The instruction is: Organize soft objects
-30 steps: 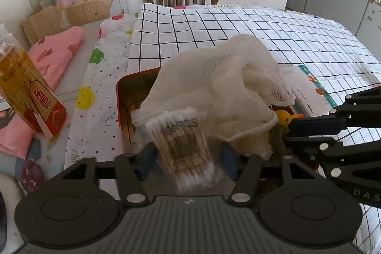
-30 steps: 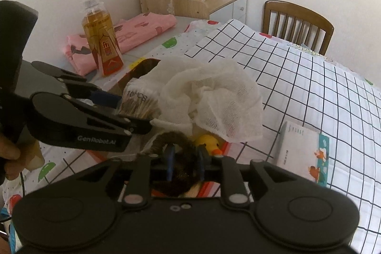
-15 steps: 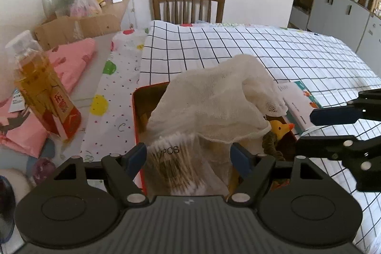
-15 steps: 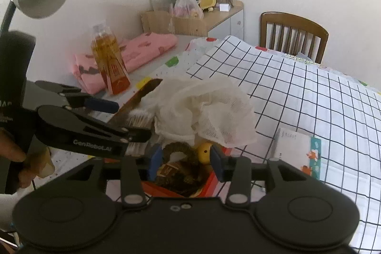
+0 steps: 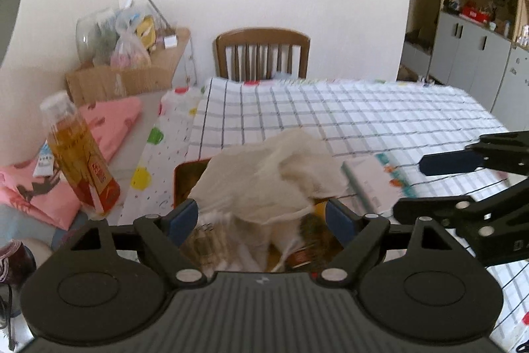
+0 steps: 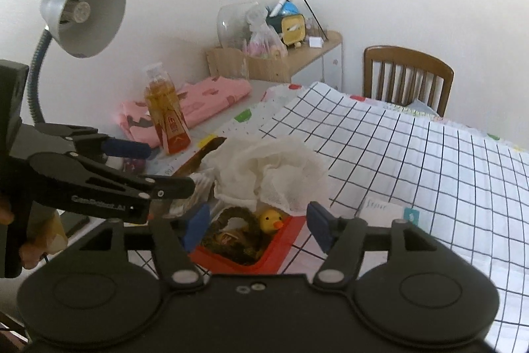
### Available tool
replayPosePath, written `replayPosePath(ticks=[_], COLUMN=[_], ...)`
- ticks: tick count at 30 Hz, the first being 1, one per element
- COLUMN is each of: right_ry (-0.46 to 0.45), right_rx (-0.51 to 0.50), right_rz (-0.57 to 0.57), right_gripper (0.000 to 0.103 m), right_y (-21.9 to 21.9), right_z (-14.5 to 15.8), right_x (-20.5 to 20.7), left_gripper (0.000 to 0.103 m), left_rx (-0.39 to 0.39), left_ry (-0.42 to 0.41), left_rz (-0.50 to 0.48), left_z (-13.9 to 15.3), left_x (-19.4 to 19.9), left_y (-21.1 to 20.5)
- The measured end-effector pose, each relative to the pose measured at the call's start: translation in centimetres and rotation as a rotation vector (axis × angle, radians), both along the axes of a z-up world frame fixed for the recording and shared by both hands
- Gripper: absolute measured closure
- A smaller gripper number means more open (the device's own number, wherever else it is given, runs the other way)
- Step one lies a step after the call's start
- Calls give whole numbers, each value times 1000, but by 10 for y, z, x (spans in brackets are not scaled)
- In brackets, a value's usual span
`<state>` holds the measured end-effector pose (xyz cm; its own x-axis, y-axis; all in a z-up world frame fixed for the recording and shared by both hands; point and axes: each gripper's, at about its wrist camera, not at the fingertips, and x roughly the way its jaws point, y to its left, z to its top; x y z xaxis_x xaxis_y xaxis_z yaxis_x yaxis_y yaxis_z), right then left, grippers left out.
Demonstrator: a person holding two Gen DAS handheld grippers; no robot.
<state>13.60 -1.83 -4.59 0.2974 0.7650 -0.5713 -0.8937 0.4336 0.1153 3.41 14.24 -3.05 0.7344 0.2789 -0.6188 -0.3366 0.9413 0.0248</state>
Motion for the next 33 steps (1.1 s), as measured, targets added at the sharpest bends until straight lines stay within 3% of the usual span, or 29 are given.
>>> replayPosePath(ticks=[4,15,23,33], right_ry=[-9,-19,-19,-31], right_rx=[21,53,85,142], right_rz=[21,61,52,39], right_gripper=[31,17,13,0], right_y=[-14,-56,-86,-107], right_z=[7,17,27,38], right_x=[-1,-4,-3,-6], left_gripper=[5,1,1,1], left_rx=[11,17,42,15], left_ry=[-48,-110,-138,-200], left_rz=[5,52,93,99], left_z=[11,26,33,38], left_x=[-7,-22,-25,-28], left_y=[-22,-61,-85,-106])
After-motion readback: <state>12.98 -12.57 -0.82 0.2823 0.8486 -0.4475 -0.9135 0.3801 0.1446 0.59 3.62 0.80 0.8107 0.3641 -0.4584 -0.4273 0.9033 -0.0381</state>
